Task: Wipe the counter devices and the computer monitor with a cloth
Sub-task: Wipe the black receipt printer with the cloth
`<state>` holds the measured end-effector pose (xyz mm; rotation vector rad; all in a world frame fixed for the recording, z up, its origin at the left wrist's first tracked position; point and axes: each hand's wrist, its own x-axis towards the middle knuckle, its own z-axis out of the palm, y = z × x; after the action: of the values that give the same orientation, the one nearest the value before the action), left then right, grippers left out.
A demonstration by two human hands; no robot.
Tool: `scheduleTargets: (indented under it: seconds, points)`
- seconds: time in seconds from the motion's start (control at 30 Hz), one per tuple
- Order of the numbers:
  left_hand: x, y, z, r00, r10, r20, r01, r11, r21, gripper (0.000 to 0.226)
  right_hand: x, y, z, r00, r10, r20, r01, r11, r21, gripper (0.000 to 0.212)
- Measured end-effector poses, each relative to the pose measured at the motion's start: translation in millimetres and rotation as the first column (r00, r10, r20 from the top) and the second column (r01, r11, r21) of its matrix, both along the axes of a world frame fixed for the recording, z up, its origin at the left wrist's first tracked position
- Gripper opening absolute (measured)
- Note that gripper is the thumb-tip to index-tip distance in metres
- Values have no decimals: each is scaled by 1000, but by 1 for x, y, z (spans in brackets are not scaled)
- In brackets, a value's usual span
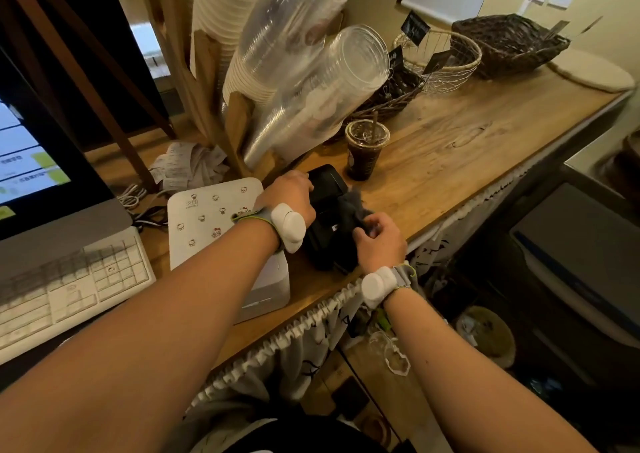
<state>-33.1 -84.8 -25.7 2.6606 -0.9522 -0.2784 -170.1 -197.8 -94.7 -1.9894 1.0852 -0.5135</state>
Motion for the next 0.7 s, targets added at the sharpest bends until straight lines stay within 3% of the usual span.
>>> scheduleTargets:
  seconds: [0.07,0.2,0.4,0.47,0.57,0.63,0.7]
  points:
    - [0,0,1,1000,2,-18,-1,1000,4,48,1,7,-4,998,-66,10,65,997,37,13]
    - [-7,-1,2,1000,23,-19,-23,999,23,49,-4,39,-14,1000,-15,15,15,998,61,16]
    - [-9,-1,2,1000,0,-18,1,999,51,55,-14,11,-15,985,-171,-32,172,932,318,15]
    - [-9,-6,5,1000,0,9,-1,996,91,63,-14,20,-16,998,-57,-26,62,940,334,15]
    - [-10,-12,3,997,-46,60,36,986,161,92,-18,30,-21,991,131,2,-120,903,412,18]
    - [-11,-14,0,988,-106,109,79,971,225,101,-21,22,-17,998,62,12,-61,897,438,14]
    - [-8,-16,-5,972,-182,148,132,946,296,103,-23,6,-10,993,-108,38,78,880,469,7]
